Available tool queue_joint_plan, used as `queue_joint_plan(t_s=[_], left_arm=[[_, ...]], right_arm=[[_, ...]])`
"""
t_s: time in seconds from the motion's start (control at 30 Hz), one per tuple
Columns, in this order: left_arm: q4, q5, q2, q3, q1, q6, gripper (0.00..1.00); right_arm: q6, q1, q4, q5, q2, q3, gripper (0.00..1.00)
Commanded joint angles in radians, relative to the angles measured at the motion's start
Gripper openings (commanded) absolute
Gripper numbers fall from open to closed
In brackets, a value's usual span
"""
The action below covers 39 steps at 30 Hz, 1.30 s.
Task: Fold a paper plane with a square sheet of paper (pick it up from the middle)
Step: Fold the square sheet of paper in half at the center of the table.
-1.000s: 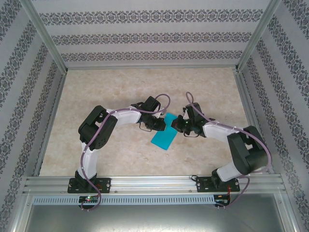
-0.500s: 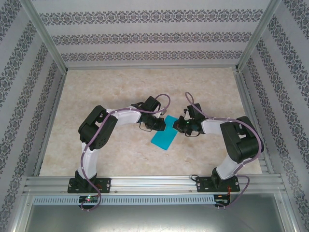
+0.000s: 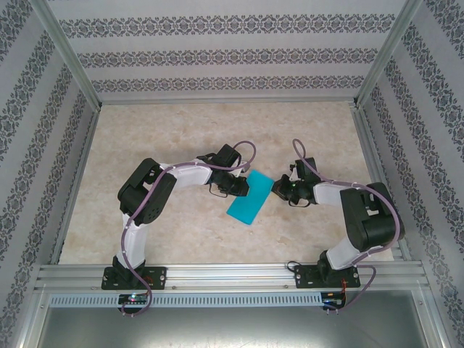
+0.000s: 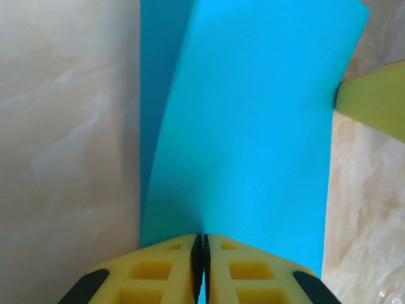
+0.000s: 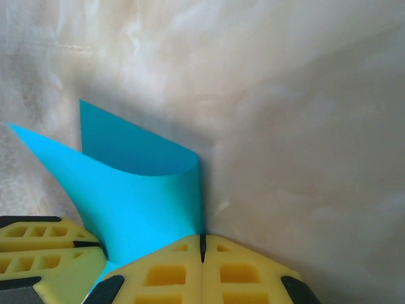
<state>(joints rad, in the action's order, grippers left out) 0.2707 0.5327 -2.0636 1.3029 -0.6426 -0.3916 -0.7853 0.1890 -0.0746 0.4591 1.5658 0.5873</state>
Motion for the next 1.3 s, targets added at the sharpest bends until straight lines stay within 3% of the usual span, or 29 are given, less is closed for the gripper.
queue_joint_plan(t_s=[0.0,0.17,0.4,0.63,0.97,1.27], left_arm=[[0.167,-0.176,-0.08,-0.063,0.001,0.027,0.16],[0.167,-0.173,-0.083,-0.057,0.001,0.028,0.16],[0.171,-0.172,-0.07,-0.06,0.001,0.028,0.16],[0.171,-0.176,-0.06,-0.075,0.002,0.029,0.16],[0.183,-0.178,-0.066,-0.064,0.002,0.028,0.16],[0.192,-0.169,-0.045,-0.076,0.001,0.016,0.16]], right_arm=[[0.004,-0.004,0.067,-0.073,-0.08,-0.006,0.0],[-0.05,0.087,0.018,-0.056,-0.089,0.048,0.0],[-0.072,0.111,-0.098,-0.04,0.102,0.093,0.0],[-0.051,0.066,-0.096,-0.08,0.151,0.076,0.0],[-0.017,-0.013,0.001,-0.188,0.079,0.033,0.0],[-0.03,-0.031,-0.02,-0.179,0.096,0.051,0.01]])
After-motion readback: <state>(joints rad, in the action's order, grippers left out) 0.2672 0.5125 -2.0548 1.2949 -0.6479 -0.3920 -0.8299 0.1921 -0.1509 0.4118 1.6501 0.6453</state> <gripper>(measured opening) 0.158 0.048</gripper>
